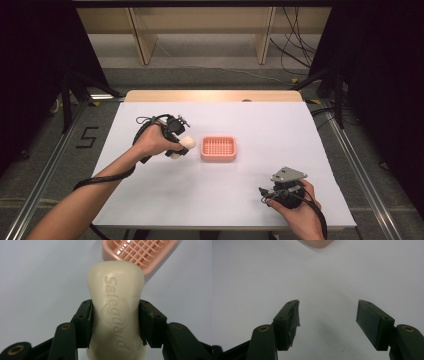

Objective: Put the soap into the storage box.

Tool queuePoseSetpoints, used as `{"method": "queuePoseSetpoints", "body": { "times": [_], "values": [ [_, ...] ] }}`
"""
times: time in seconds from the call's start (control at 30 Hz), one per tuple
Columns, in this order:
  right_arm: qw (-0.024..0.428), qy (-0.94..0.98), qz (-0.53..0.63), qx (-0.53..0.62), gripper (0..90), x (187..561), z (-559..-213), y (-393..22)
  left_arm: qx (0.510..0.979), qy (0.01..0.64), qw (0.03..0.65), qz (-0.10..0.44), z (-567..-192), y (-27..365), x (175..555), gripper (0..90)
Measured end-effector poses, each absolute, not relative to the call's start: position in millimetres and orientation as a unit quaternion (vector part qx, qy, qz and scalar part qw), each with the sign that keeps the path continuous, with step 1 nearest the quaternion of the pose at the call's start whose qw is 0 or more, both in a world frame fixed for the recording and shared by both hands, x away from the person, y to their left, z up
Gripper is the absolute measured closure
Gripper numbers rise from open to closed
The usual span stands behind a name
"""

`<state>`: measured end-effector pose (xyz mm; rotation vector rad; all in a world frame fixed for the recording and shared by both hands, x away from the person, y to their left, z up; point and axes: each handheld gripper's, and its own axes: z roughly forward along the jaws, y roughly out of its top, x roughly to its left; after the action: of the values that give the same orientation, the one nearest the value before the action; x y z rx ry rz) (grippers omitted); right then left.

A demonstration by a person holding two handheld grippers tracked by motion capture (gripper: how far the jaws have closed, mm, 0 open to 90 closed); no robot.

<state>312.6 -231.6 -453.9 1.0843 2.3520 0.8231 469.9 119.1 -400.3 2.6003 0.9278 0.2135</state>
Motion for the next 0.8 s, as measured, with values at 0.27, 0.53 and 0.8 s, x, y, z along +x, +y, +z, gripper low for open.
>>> {"method": "queuePoseSetpoints", "body": {
  "times": [0.27,0.53,0.8],
  "values": [
    [0.212,0.847,0.294,0.388,35.5,313,-453,-233,0.926,0.322,0.182,0.077,-401,113,471,48.8],
    [0.208,0.847,0.294,0.39,35.5,313,-454,-232,0.928,0.317,0.18,0.075,-400,108,472,48.8],
    [0.208,0.848,0.294,0.389,35.5,313,-454,-232,0.928,0.316,0.184,0.076,-400,105,474,48.8]
  ]
}}
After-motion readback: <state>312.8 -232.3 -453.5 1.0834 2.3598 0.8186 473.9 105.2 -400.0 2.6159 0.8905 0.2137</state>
